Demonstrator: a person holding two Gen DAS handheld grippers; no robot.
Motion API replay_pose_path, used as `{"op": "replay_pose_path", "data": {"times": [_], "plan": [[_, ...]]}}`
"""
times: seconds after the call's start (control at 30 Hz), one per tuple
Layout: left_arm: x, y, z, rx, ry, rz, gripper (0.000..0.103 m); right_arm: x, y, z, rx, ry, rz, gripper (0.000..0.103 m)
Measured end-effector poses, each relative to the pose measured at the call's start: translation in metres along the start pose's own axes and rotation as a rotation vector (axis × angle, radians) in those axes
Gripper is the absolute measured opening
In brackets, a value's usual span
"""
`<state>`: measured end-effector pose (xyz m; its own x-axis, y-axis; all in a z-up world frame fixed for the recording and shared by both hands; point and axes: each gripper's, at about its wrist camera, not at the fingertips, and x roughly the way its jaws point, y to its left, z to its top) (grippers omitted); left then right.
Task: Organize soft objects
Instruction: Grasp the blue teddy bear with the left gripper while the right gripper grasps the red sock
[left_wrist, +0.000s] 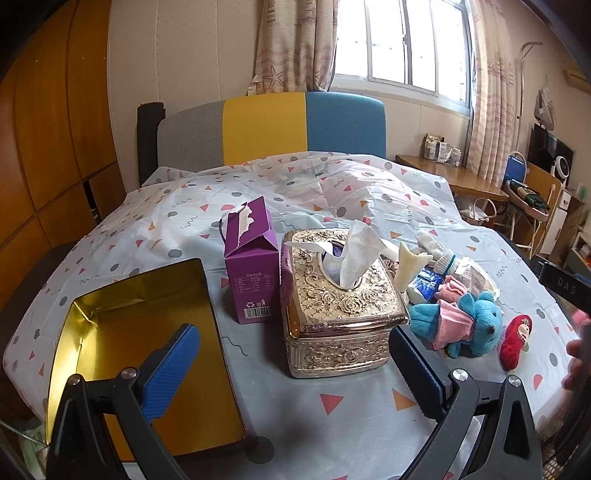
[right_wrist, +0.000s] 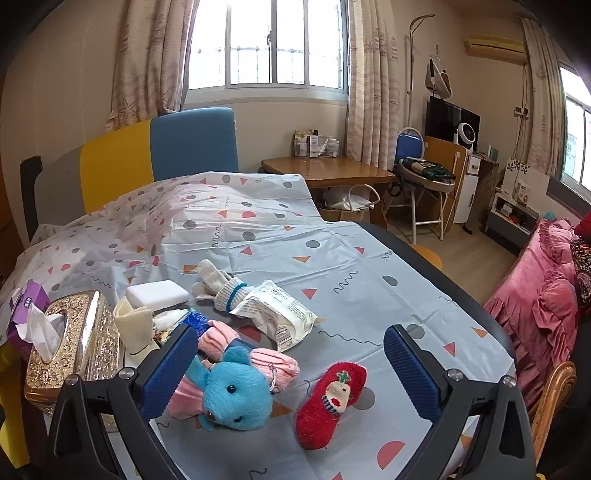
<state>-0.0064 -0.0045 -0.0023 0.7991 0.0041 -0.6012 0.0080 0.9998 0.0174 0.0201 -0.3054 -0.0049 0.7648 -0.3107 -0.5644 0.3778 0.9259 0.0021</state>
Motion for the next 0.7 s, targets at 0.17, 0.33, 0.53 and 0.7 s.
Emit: {"op": "replay_pose_path", "data": {"times": [0.17,0.33,0.53,0.7], "plan": [[0.002,-0.003,-0.001,0.010,0.008,-0.005,0.103,0.011,-0.016,0.004,0.023,0.000,0.001,0.103],[0.005,-0.008,-0.002,0.026,0.018,-0.011,0.103,0.022,-0.030,0.000,0.064,0.012,-0.002,0.103],[0.010,-0.022,0.000,0.065,0.049,-0.128,0.103,0.036,-0.052,-0.004,0.162,0.071,0.025,0.103],[0.021,-0.057,0.012,0.136,0.112,-0.322,0.103,0.045,-0.092,-0.005,0.355,0.122,0.053,0.103]]}}
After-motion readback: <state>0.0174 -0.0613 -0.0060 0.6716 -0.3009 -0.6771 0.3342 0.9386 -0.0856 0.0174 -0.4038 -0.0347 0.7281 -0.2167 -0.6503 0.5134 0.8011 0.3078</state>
